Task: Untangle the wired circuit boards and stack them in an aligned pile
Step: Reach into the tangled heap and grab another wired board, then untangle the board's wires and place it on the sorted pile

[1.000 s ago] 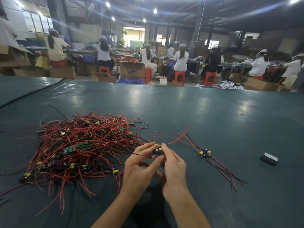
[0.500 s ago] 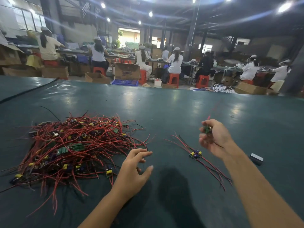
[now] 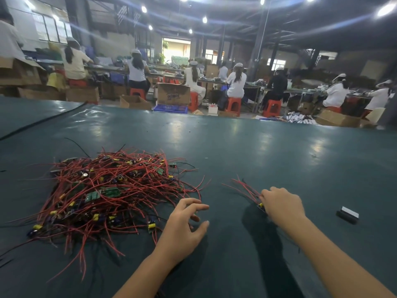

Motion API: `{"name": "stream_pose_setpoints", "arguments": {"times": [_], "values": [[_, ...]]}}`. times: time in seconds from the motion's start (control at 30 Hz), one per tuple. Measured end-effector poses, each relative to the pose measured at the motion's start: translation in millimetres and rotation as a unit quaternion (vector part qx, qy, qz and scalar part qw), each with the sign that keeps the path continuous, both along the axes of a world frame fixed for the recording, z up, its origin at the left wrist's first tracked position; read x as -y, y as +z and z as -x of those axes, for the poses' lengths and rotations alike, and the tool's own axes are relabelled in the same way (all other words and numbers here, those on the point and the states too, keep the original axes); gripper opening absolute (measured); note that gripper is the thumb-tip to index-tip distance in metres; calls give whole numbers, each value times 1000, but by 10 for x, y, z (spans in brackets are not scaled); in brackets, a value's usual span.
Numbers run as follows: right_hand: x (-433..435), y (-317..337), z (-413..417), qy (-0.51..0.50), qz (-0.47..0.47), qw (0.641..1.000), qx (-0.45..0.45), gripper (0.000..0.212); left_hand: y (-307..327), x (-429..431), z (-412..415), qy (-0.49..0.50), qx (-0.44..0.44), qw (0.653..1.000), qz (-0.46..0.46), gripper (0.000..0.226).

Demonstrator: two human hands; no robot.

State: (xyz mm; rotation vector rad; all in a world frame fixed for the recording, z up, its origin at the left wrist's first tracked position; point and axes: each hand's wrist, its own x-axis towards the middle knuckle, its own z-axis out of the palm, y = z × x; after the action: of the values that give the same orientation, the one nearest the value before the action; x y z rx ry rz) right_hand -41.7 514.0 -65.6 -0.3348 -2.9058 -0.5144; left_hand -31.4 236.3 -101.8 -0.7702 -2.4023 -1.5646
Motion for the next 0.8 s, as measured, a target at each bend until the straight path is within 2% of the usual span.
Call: {"name": "stream_pose_setpoints", "arguments": {"times": [0.1, 0.2, 0.4, 0.53, 0.6, 0.67, 0.7, 0.8], "values": [[31, -50, 8, 10, -32, 999, -2, 10, 3, 1, 3, 2, 2, 1000, -3, 28], [31, -76, 11, 12, -31, 999, 1, 9, 4, 3, 2, 4, 2, 1000, 1, 27], [45, -62, -13, 16, -12, 1000, -21, 34, 11, 14, 5, 5, 1, 1000, 4, 27], [114, -9, -4, 6, 17, 1000, -13, 38, 9, 14, -7, 4, -12, 1000, -2, 26], [236, 17, -6, 26, 62, 996, -63, 36, 20, 16, -9, 15, -33, 999, -7, 24], [436, 41, -23, 51, 186, 968, -163, 34, 57, 17, 6, 38, -74, 996, -8, 21], [559, 49, -27, 61, 265, 939, -212, 33, 91, 13, 25, 52, -99, 994, -6, 20], [954, 23, -36, 97, 474, 822, -300, 25, 301, 1, 99, 85, -168, 982, -11, 17]]}}
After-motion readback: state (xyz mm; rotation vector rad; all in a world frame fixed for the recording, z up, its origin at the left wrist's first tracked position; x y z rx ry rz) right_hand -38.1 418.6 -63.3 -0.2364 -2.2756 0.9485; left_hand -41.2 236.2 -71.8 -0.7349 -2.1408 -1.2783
